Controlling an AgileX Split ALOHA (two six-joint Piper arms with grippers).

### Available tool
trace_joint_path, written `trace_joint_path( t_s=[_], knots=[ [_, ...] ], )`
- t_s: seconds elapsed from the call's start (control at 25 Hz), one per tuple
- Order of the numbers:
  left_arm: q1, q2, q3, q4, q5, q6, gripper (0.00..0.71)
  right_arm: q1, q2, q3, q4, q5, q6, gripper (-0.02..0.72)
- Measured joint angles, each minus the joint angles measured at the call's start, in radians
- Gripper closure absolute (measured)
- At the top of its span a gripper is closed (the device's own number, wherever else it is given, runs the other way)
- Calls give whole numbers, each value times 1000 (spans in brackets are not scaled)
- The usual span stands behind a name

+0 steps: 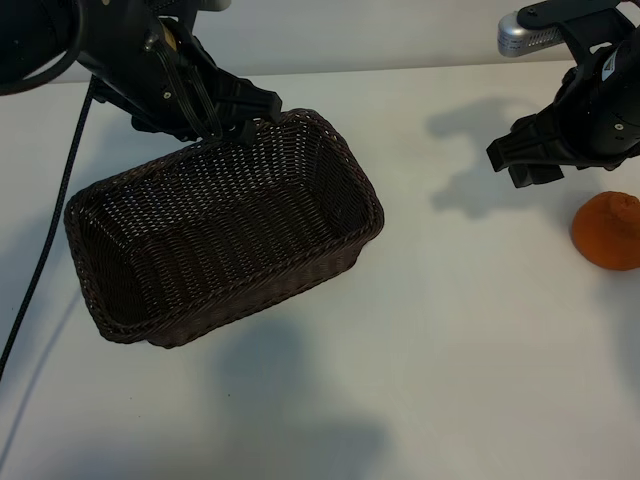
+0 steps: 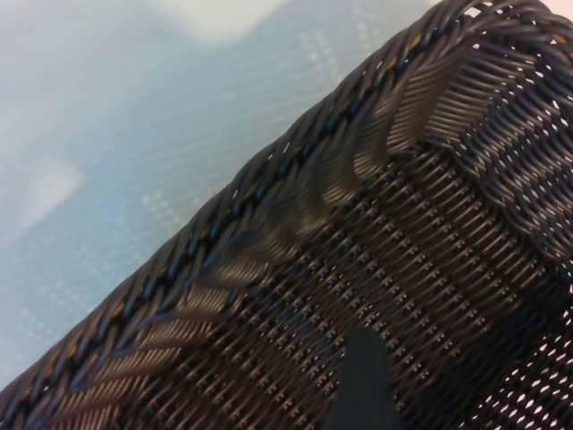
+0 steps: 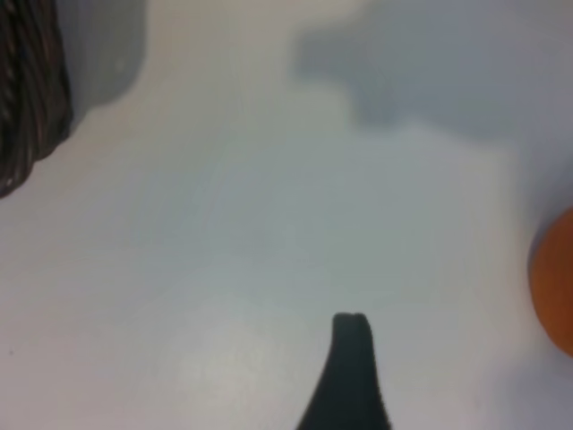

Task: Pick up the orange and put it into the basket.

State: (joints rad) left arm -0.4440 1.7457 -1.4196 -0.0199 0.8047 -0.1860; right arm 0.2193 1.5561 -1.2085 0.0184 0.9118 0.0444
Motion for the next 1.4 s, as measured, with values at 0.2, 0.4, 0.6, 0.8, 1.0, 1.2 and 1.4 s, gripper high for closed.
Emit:
trace_joint_path(
  t_s=[0.2, 0.4, 0.6, 0.8, 1.0, 1.2, 1.4],
  knots=[
    [0, 0, 0, 0, 0, -1, 145, 0, 0, 0, 0, 0, 0, 125],
    [0, 0, 0, 0, 1, -1, 145, 0, 0, 0, 0, 0, 0, 125],
    [0, 0, 0, 0, 1, -1, 145, 0, 0, 0, 0, 0, 0, 125],
    [0, 0, 0, 0, 1, -1, 145, 0, 0, 0, 0, 0, 0, 125],
    [0, 0, 0, 0, 0, -1, 145, 0, 0, 0, 0, -3, 0, 125],
    [0, 0, 0, 0, -18, -1, 145, 0, 0, 0, 0, -7, 0, 125],
    [0, -1, 0, 5, -3, -16, 145, 0, 0, 0, 0, -16, 0, 125]
  ],
)
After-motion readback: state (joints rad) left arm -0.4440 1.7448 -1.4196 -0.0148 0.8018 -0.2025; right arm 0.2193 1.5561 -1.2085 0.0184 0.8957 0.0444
